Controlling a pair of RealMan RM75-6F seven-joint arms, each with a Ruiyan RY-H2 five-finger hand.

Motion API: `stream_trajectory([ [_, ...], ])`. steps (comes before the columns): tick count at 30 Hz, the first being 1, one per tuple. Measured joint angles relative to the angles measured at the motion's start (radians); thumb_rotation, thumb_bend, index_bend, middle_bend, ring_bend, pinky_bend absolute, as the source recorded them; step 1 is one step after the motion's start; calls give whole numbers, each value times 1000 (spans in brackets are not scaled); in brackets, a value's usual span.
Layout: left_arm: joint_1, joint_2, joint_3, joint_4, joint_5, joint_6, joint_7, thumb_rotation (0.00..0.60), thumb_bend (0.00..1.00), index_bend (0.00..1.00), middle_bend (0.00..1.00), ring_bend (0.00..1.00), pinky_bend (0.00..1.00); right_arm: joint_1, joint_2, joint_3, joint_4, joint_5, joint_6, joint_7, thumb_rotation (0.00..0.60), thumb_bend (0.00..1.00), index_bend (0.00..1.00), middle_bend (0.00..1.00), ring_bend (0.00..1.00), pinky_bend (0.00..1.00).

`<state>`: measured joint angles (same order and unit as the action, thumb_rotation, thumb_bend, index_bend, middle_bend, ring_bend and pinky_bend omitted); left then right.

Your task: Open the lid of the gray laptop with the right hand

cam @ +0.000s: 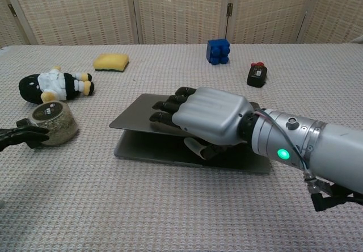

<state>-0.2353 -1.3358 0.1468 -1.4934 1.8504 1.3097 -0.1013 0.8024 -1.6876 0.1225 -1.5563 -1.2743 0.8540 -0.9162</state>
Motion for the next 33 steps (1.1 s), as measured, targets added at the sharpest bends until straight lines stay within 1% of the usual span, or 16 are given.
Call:
stream_trajectory([
  [7, -90, -43, -28, -17, -13, -113, 23, 600, 511, 17, 3, 0, 0, 23, -1, 2, -9, 39, 24, -41, 525, 713, 0, 0, 0, 0],
  [11, -139, -72, -53, -23, -53, -188, 42, 600, 555, 15, 0, 0, 0, 33, -2, -1, -10, 53, 35, -48, 526, 713, 0, 0, 0, 0],
  [20, -223, -134, -96, -17, -147, -312, 74, 600, 643, 4, 0, 0, 0, 54, -12, -12, 4, 62, 52, -52, 526, 713, 0, 0, 0, 0],
  [27, -277, -178, -126, -6, -216, -386, 127, 600, 657, 0, 0, 0, 0, 66, -16, -17, 11, 71, 62, -46, 527, 713, 0, 0, 0, 0],
  [33, -314, -221, -160, 25, -284, -425, 186, 600, 657, 0, 0, 0, 0, 75, -24, -22, 20, 77, 70, -48, 528, 713, 0, 0, 0, 0],
])
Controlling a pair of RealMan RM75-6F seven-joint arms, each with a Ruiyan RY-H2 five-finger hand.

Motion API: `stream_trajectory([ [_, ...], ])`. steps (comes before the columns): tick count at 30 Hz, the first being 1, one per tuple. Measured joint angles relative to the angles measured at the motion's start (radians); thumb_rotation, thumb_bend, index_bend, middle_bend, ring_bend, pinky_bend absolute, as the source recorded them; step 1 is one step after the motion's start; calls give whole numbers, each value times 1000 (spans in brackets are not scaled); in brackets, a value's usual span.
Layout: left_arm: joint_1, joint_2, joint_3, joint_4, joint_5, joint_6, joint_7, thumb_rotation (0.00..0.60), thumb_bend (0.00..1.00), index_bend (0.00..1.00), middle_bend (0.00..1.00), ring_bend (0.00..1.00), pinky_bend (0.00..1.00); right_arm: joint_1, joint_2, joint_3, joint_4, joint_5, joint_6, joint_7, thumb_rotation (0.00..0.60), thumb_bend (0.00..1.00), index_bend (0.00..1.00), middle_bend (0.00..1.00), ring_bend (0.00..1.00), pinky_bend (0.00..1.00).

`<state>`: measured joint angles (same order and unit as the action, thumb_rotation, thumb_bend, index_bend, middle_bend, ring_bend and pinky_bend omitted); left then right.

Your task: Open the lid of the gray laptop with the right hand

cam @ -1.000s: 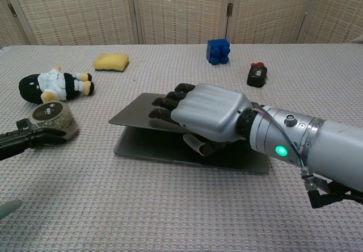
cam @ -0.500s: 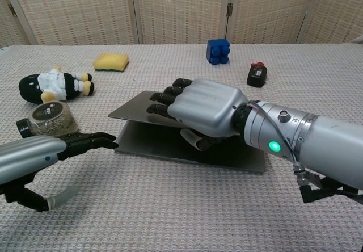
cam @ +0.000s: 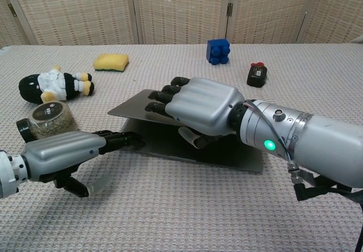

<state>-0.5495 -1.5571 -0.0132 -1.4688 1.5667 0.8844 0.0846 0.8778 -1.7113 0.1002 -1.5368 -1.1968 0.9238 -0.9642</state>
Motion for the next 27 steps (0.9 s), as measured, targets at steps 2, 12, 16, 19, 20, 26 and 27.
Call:
stream_trajectory([
  [2, -10, -12, -10, 8, -20, -10, 16, 600, 658, 0, 0, 0, 0, 1, -1, -1, 1, 2, 1, 1, 528, 712, 0, 0, 0, 0],
  [12, -42, -64, -29, 27, -99, -32, 130, 600, 671, 0, 0, 0, 0, 11, -1, -5, 9, 11, 10, 10, 526, 713, 0, 0, 0, 0],
  [16, -49, -76, -23, 35, -126, -40, 161, 600, 672, 0, 0, 0, 0, 14, -4, -10, 18, 14, 10, 15, 526, 713, 0, 0, 0, 0],
  [19, -51, -81, -18, 38, -141, -41, 173, 600, 671, 0, 0, 0, 0, 15, -8, -13, 24, 18, 12, 18, 527, 712, 0, 0, 0, 0],
  [20, -52, -82, -16, 40, -147, -42, 176, 600, 672, 0, 0, 0, 0, 15, -10, -14, 26, 18, 13, 19, 528, 712, 0, 0, 0, 0],
  [26, -57, -93, -5, 51, -172, -47, 192, 600, 672, 0, 0, 0, 0, 15, -16, -19, 36, 31, 16, 21, 529, 712, 0, 0, 0, 0],
  [27, -58, -95, -4, 52, -175, -47, 193, 600, 672, 0, 0, 0, 0, 15, -18, -19, 39, 31, 16, 21, 529, 712, 0, 0, 0, 0],
])
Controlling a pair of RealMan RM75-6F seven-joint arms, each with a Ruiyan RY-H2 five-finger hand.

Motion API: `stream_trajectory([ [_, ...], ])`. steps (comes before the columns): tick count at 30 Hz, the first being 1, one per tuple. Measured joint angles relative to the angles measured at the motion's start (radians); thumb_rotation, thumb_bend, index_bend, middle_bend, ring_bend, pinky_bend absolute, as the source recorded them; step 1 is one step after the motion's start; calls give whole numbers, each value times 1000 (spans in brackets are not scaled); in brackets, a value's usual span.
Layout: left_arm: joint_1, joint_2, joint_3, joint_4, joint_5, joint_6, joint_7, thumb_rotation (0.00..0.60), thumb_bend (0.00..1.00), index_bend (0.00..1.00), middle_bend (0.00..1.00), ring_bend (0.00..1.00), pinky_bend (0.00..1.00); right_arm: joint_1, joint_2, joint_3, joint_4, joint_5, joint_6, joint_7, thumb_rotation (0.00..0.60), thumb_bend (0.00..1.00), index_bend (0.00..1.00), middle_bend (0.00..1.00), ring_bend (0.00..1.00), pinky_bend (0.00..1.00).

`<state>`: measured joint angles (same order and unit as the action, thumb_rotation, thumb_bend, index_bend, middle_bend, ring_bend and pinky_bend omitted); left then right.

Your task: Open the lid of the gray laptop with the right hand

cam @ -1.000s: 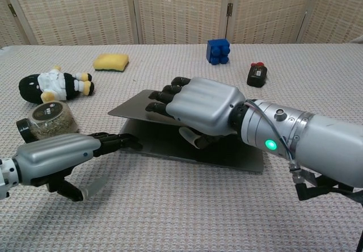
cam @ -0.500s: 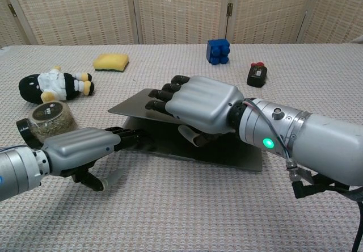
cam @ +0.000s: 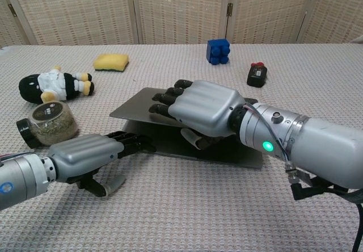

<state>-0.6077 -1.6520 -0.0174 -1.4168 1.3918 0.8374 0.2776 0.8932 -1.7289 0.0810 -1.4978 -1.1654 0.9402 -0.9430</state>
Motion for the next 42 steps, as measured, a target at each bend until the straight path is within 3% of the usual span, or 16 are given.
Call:
stream_trajectory([
  [17, -20, -8, 11, -4, -37, -1, 29, 600, 672, 0, 0, 0, 0, 3, -16, 15, 47, 36, 21, 15, 528, 713, 0, 0, 0, 0],
  [33, -28, -2, 19, -32, -51, 14, 47, 600, 672, 0, 0, 0, 0, 34, 114, 158, 15, 108, 40, 99, 528, 713, 0, 0, 0, 0],
  [42, -30, -2, 21, -41, -59, 24, 58, 600, 672, 0, 0, 0, 0, 65, 156, 204, 55, 166, 27, 140, 529, 713, 0, 0, 0, 0],
])
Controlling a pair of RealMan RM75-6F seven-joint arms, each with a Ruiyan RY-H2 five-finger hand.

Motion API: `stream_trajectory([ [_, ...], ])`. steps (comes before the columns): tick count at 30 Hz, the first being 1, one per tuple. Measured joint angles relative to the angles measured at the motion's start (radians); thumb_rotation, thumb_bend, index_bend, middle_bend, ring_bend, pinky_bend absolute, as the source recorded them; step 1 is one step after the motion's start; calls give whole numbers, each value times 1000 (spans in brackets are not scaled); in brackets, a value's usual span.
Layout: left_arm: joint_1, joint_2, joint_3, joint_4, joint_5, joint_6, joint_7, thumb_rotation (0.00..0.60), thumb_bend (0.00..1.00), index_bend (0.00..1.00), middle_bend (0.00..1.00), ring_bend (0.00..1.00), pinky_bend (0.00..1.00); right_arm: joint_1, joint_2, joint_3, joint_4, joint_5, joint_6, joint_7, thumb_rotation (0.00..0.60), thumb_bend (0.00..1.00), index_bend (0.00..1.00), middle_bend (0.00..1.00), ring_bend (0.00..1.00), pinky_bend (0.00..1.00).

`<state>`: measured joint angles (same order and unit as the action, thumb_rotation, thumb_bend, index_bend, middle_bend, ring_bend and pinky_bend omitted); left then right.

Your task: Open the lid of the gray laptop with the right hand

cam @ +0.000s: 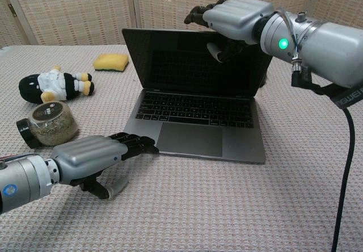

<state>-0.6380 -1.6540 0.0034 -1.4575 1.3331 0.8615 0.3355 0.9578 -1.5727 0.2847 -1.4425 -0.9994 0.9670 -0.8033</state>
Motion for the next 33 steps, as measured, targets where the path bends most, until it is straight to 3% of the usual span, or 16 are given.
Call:
stream_trajectory([
  [15, -5, 4, 2, -19, -13, 12, 20, 600, 672, 0, 0, 0, 0, 58, 1, 40, 155, 132, -61, 53, 529, 713, 0, 0, 0, 0],
  [33, -8, 8, 4, -26, -27, 22, 35, 600, 672, 0, 0, 0, 0, 118, -26, 51, 352, 255, -125, 91, 529, 713, 0, 0, 0, 0],
])
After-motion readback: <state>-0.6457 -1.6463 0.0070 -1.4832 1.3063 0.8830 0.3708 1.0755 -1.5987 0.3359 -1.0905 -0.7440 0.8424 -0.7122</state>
